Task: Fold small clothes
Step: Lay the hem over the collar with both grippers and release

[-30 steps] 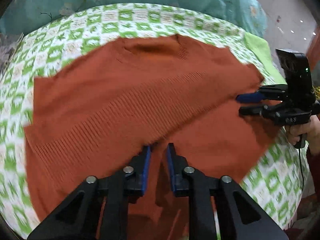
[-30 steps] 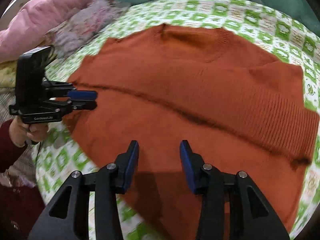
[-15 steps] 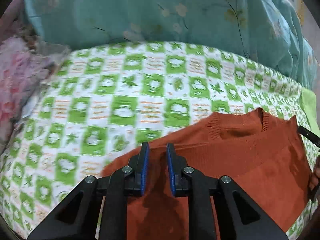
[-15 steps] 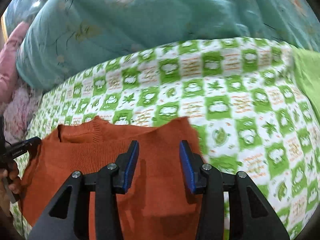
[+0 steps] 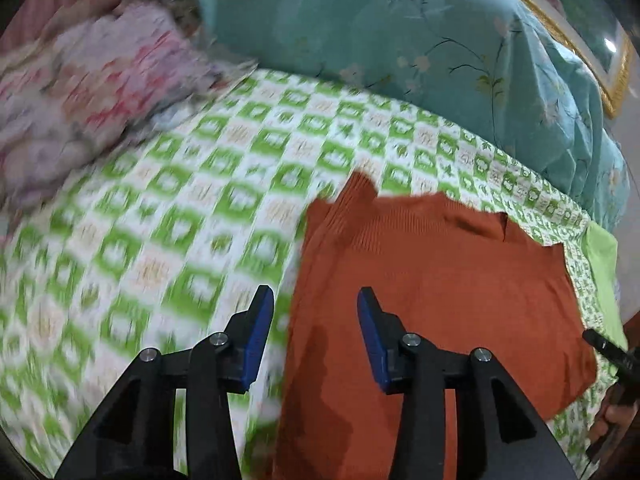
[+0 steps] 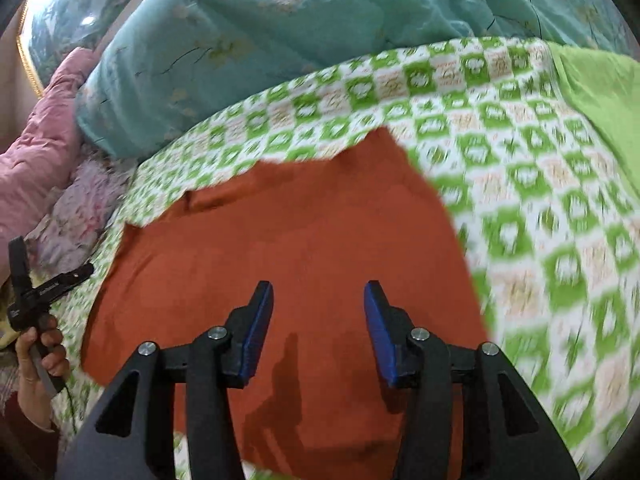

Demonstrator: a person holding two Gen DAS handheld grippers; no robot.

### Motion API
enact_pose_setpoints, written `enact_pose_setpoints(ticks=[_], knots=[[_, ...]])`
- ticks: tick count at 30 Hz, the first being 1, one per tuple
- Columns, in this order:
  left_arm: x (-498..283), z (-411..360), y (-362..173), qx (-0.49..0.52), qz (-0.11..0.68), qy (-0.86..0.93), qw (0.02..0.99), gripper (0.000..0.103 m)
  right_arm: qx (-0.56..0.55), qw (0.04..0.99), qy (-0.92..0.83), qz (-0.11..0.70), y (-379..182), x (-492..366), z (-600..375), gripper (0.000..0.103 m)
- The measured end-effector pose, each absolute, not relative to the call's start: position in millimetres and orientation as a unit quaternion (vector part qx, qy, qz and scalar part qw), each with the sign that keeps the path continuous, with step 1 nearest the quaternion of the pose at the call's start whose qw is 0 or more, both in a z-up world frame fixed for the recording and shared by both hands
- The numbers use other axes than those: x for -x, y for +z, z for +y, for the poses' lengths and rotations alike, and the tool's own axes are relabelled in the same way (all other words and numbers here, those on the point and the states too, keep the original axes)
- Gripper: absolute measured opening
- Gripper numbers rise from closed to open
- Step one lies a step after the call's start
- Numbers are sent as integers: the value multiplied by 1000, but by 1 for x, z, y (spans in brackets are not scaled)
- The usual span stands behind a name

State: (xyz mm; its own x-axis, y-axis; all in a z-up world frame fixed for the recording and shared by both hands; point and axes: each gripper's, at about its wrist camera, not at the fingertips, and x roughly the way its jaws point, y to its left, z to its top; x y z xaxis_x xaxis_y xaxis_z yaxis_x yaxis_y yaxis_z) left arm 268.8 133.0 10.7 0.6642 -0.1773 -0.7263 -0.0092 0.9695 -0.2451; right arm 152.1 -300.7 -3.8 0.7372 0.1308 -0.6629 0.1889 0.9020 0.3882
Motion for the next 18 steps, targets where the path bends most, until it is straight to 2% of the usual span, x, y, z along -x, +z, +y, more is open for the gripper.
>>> enact_pose_setpoints(ticks=[9, 13, 18], knots=[[-188, 119, 2, 154, 410, -91, 894, 44, -243, 904, 1, 352, -7, -96, -264, 55], [-162, 100, -1, 153, 418, -121, 887, 50, -260, 899, 1, 353, -12, -85, -259, 55], [-149, 94, -18, 196, 436, -138, 868, 52, -271, 896, 5, 351, -17, -73, -252, 55]])
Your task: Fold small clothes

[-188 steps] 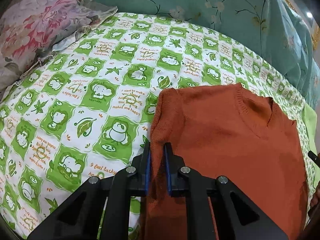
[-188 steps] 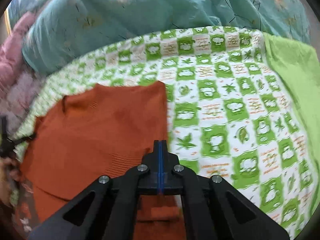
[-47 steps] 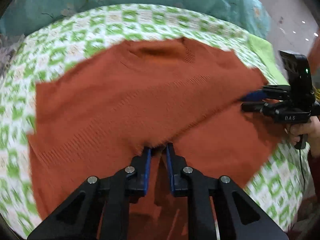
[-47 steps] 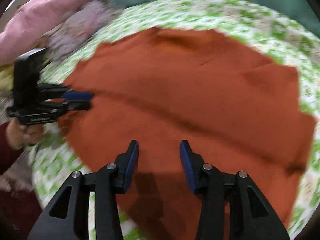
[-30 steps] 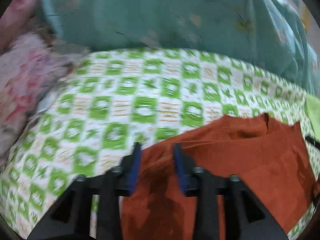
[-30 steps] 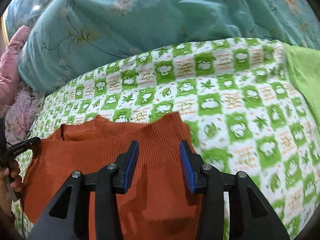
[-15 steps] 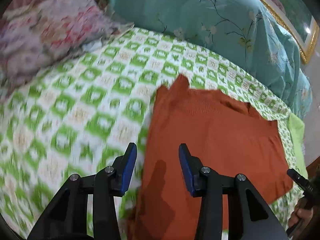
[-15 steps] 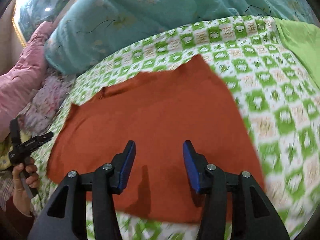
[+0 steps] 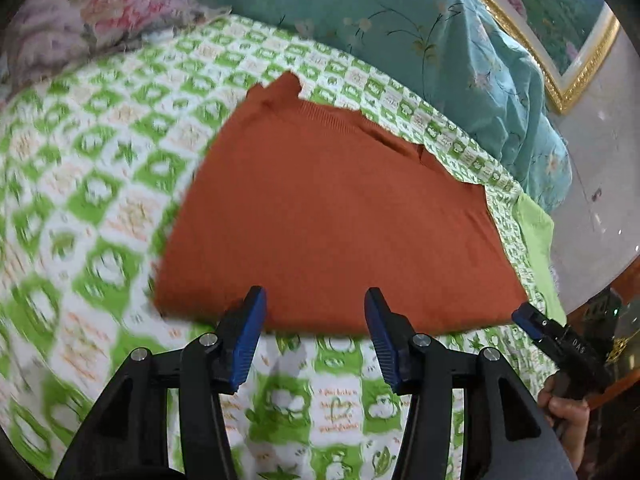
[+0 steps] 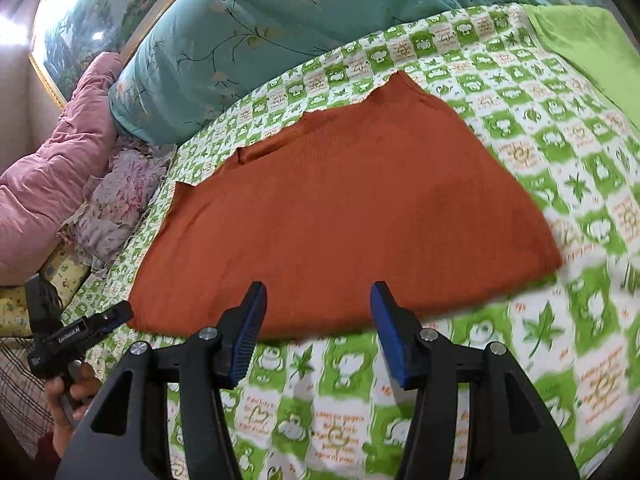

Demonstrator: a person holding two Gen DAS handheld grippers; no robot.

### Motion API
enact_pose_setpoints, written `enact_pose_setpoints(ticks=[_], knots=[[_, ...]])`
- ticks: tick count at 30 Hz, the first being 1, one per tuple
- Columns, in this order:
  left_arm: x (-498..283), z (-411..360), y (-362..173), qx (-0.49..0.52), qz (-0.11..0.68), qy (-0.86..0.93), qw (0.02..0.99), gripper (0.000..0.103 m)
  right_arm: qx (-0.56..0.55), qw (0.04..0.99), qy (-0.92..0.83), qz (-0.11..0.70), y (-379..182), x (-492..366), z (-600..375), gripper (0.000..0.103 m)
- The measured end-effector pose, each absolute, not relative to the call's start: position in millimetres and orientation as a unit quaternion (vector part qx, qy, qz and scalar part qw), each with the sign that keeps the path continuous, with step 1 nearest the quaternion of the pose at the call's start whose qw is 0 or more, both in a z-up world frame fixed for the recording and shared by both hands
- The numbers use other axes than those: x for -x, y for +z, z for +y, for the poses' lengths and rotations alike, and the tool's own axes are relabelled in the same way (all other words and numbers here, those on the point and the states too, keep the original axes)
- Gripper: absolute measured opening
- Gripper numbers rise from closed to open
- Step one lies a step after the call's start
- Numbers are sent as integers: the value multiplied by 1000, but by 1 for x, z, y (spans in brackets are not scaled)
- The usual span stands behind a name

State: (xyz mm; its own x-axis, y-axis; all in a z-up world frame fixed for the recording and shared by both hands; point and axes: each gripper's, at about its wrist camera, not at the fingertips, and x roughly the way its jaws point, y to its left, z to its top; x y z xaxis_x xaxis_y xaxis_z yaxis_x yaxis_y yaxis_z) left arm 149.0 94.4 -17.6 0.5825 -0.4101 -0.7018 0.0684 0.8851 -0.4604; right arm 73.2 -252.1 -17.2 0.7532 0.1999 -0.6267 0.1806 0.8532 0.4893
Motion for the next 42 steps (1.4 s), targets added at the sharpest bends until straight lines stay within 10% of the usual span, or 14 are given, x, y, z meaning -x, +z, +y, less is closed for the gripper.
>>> enact_pose_setpoints(ticks=[21, 24, 27, 42], knots=[[-172, 113, -55, 324, 427, -99, 838, 63, -282, 888, 39, 360, -23, -59, -230, 56], [-187, 119, -51, 325, 416, -78, 845, 54, -281, 887, 44, 363, -22, -63, -229, 56], [-199, 111, -46, 283, 409, -77, 864, 17, -283, 888, 46, 360, -21, -66, -233, 56], [-207, -53, 22, 51, 348, -189, 917, 9, -340, 879, 41, 331, -19, -89, -297, 56]])
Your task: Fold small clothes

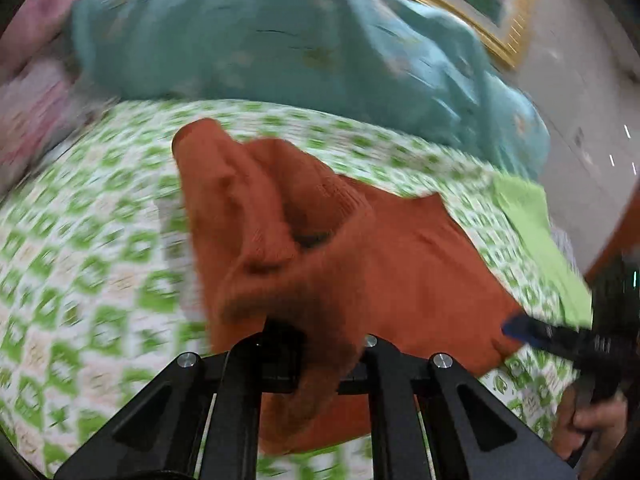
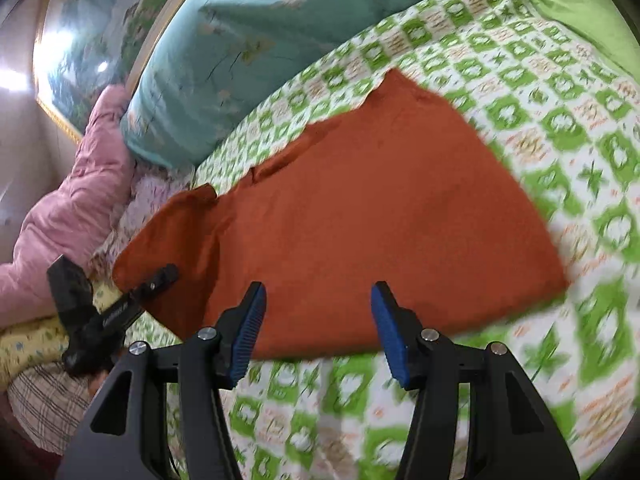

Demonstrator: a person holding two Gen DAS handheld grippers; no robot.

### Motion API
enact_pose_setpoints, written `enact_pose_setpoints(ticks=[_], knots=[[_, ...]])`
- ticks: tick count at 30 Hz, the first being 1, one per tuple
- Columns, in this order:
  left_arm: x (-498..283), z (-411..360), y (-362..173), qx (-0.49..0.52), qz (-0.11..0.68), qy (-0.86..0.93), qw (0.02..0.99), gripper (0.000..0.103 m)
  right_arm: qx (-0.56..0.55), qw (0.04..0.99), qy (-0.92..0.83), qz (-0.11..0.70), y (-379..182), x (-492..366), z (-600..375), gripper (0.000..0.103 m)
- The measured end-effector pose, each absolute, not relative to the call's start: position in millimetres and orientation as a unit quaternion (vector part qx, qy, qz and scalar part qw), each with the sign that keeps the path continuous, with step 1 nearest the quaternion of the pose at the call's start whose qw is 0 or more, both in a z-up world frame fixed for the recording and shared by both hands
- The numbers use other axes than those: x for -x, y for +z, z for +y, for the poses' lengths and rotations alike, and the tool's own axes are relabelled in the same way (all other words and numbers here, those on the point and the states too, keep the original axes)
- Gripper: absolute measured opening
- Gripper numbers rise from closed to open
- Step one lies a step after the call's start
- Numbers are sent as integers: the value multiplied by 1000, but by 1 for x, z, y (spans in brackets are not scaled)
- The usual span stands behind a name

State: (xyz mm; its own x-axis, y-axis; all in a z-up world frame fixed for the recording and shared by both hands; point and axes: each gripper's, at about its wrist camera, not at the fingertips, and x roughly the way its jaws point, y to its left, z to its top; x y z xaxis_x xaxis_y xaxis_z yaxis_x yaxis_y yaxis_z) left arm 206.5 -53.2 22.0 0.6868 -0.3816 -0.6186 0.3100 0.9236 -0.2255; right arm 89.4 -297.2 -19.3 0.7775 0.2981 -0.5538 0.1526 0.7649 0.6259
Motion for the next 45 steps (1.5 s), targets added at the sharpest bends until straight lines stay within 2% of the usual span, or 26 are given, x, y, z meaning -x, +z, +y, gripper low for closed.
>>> enact_pose_setpoints(ticks=[7, 9, 12, 19, 20, 21, 22, 30, 42, 45], knots=[[-199, -117, -19, -1, 389, -227, 893, 9, -347, 869, 61, 348, -17, -126, -324, 56], [-194, -118, -21, 1, 389, -224, 894, 9, -353, 858, 84, 362, -22, -146, -323, 56], [-189, -118, -20, -15, 385, -217, 897, 9, -362, 837, 126, 391, -32, -183, -311, 67], [-186, -121, -16, -39, 383, -212, 898, 9, -359, 802, 197, 434, -43, -266, -272, 67], [-186, -121, -15, -44, 381, -211, 899, 9, -346, 806, 196, 438, -44, -274, -267, 62], [-184, -121, -11, -50, 376, -210, 901, 9, -330, 810, 189, 446, -44, -279, -263, 34], [-183, -122, -6, -53, 373, -215, 901, 9, -322, 813, 184, 449, -43, -281, -263, 18], [-185, -167, 40, -20, 344, -300, 890, 9, -279, 874, 175, 356, 31, -241, -313, 16], [-188, -245, 2, -30, 398, -338, 853, 13, -281, 875, 90, 385, -15, -206, -395, 16], [-190, -245, -5, -26, 412, -342, 844, 25, -266, 876, 86, 393, -26, -208, -399, 16]])
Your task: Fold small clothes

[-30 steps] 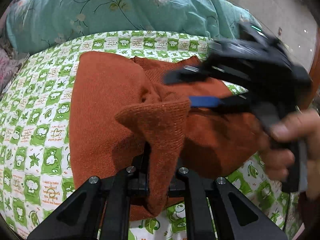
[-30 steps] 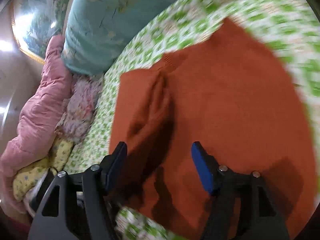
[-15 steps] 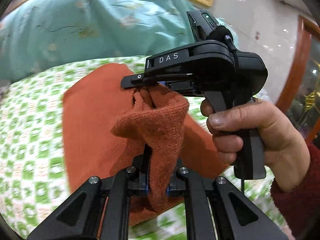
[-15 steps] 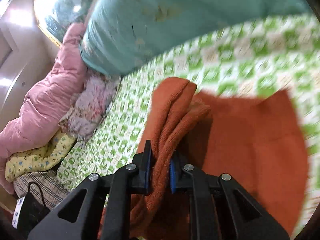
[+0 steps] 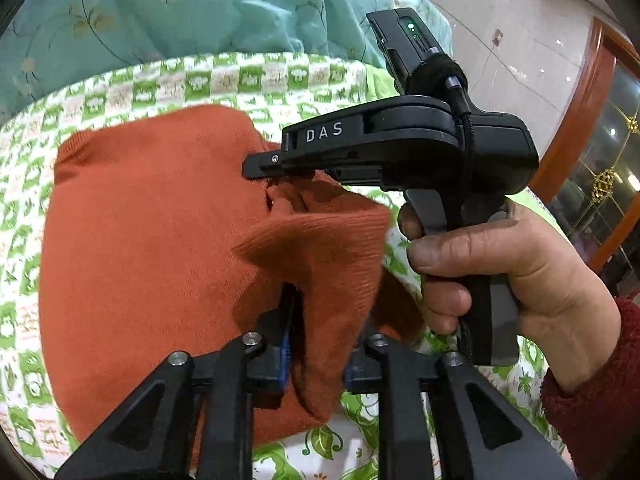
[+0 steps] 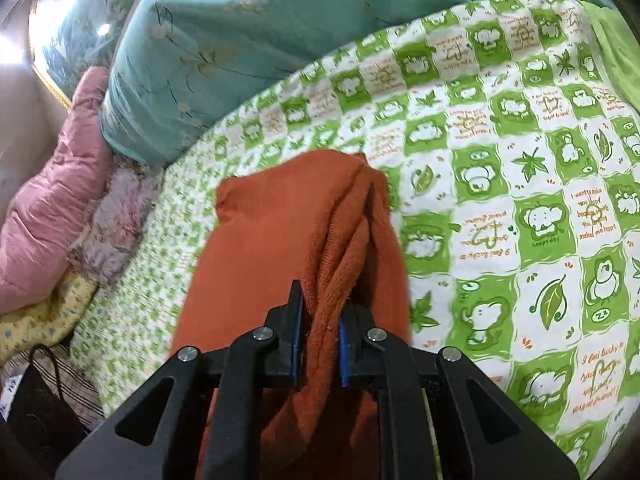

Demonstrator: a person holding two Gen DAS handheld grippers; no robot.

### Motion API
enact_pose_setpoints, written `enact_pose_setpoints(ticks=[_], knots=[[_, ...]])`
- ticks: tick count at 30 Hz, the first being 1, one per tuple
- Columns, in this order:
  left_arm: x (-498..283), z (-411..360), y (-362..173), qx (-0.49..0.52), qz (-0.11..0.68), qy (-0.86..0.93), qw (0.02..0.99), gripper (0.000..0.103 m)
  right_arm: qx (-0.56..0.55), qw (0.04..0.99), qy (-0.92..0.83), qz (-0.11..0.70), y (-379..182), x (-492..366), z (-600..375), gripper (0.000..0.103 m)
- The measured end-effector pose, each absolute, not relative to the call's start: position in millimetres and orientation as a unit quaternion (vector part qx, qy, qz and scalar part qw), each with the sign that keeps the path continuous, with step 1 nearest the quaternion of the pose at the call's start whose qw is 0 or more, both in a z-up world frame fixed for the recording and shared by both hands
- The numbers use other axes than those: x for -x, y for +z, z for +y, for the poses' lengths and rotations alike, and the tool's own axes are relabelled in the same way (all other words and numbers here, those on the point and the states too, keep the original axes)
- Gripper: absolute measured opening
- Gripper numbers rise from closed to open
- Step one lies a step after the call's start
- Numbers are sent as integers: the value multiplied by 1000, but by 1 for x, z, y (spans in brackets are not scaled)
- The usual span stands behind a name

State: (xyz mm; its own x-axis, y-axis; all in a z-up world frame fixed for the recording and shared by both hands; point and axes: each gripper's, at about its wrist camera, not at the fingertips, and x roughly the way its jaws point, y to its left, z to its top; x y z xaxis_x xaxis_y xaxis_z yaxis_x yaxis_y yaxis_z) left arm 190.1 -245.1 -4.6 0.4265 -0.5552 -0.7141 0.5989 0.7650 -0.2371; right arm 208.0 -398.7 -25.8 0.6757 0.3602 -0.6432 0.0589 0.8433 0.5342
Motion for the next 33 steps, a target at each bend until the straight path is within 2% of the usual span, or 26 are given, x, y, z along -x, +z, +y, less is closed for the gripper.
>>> enact_pose_setpoints(ticks=[1, 4, 6, 7, 10, 11, 14, 16, 18, 33], knots=[[-188, -242, -6, -24, 415, -348, 840, 33, -267, 876, 87, 392, -28, -207, -400, 16], [-175, -238, -7, -23, 422, -358, 832, 38, -270, 876, 85, 389, -30, -202, -404, 18], [-169, -229, -2, -15, 428, -367, 826, 40, -263, 880, 68, 389, -27, -195, -406, 28], [-166, -221, 2, -8, 428, -371, 824, 45, -257, 884, 58, 387, -24, -191, -406, 33], [-163, -198, 14, 7, 423, -362, 830, 61, -241, 892, 34, 380, -15, -176, -409, 36], [-163, -189, 17, 12, 420, -358, 834, 63, -241, 892, 27, 381, -13, -172, -411, 37], [-165, -162, 22, 23, 417, -337, 844, 69, -256, 888, 27, 382, -10, -159, -413, 56], [-178, -145, 21, 32, 420, -317, 850, 71, -260, 889, 34, 376, -8, -153, -408, 73], [-191, -129, 17, 44, 428, -298, 852, 71, -254, 889, 44, 379, -7, -149, -402, 80], [-269, -84, -40, 151, 497, -258, 815, 74, -273, 864, 91, 414, -37, -167, -397, 80]])
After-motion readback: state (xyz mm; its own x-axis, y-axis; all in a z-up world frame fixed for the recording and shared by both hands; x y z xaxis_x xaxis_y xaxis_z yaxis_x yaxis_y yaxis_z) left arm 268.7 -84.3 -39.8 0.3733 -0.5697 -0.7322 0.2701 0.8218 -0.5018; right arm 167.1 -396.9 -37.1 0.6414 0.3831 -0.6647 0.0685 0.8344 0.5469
